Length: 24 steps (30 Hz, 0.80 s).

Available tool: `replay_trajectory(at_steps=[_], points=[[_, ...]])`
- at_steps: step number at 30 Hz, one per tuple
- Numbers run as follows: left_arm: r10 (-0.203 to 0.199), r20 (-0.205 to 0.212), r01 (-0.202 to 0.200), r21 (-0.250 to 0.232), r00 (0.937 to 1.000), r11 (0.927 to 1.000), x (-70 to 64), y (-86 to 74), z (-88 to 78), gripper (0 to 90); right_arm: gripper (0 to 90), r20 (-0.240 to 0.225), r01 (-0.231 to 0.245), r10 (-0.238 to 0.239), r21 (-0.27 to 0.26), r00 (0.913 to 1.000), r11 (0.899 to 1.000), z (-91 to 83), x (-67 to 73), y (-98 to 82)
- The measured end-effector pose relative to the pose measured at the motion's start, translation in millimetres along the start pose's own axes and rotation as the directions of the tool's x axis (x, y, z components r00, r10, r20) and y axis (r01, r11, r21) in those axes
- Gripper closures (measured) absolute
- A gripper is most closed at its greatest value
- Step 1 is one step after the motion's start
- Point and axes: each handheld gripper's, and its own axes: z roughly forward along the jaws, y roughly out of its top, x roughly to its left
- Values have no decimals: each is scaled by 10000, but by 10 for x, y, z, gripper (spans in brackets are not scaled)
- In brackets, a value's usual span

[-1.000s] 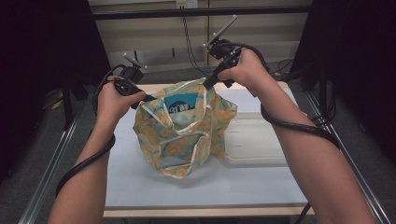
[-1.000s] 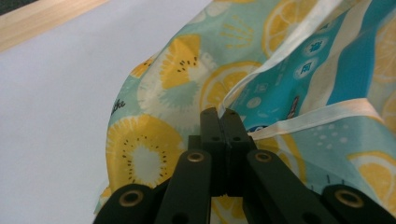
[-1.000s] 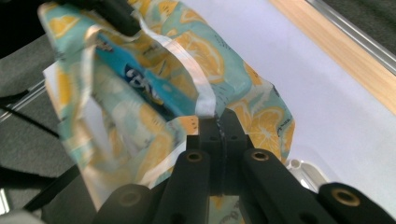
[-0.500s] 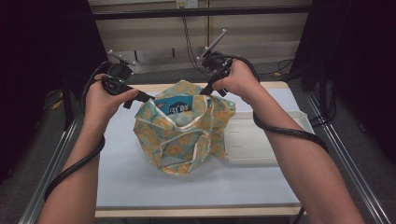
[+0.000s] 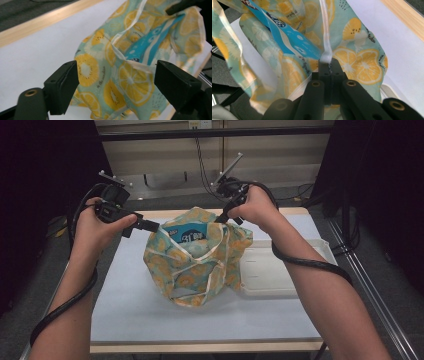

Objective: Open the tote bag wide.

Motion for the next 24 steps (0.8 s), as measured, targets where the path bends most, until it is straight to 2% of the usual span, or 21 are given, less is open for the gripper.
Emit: replay_trajectory(at_steps=[2, 4, 5, 6, 7, 8, 10, 12, 14, 15, 16, 17, 18, 20, 22, 24], points=[[46, 93, -46, 22, 9999, 10000, -15, -4, 21, 156, 900, 2, -142, 142, 5, 9999, 9999, 0, 8, -2], [466, 239, -475, 383, 9986, 9981, -24, 1, 46, 144, 900, 14, -117, 117, 8, 9999, 9999, -2, 4, -4], [449, 195, -456, 421, 9988, 9981, -46, 1, 71, 144, 900, 8, -138, 138, 11, 9999, 9999, -1, 7, -4], [699, 241, -713, 650, 9973, 9953, -48, 5, 92, 154, 900, 5, -128, 128, 4, 9999, 9999, 0, 7, -3], [607, 452, -635, 637, 9971, 9959, -60, 2, 126, 214, 900, 37, -119, 119, 1, 9999, 9999, 0, 3, -2], [974, 625, -1022, 786, 9933, 9916, -49, 6, 141, 329, 900, -9, -95, 95, 21, 10000, 10000, 3, 0, -1], [1226, 903, -1311, 958, 9883, 9867, -42, 14, 158, 550, 900, 29, -93, 93, -15, 10000, 10000, 6, -3, -1], [1115, 1177, -1222, 877, 9868, 9886, -45, 26, 160, 714, 900, 4, -112, 112, -25, 9999, 9999, 7, -7, -3], [1040, 1278, -1154, 853, 9863, 9897, -69, 52, 133, 816, 900, -27, -165, 165, -60, 9999, 9998, 8, -7, -4], [1086, 1250, -1216, 1015, 9862, 9874, -83, 75, 98, 845, 900, -40, -82, 81, -50, 10000, 10000, 7, -16, -8], [1027, 1172, -1145, 988, 9878, 9885, -94, 94, 71, 859, 900, -4, -129, 129, -43, 9999, 9999, 7, -19, -10], [794, 1131, -908, 991, 9904, 9909, -119, 110, 39, 874, 900, -20, -129, 128, -19, 9999, 9999, 7, -22, -14], [884, 1112, -995, 990, 9899, 9901, -124, 134, -1, 886, 900, -23, -86, 86, -41, 10000, 10000, 7, -25, -17], [815, 1114, -904, 772, 9904, 9929, -142, 183, -75, 900, 900, -109, -151, 150, -78, 9998, 9999, 9, -22, -24], [757, 1263, -814, 406, 9891, 9959, -155, 249, -132, 900, 900, -131, -87, 85, -113, 9999, 9999, 13, -35, -33], [768, 988, -795, 234, 9921, 9966, -179, 328, -172, 900, 900, -166, -102, 100, -122, 9998, 9999, 8, -49, -43]])
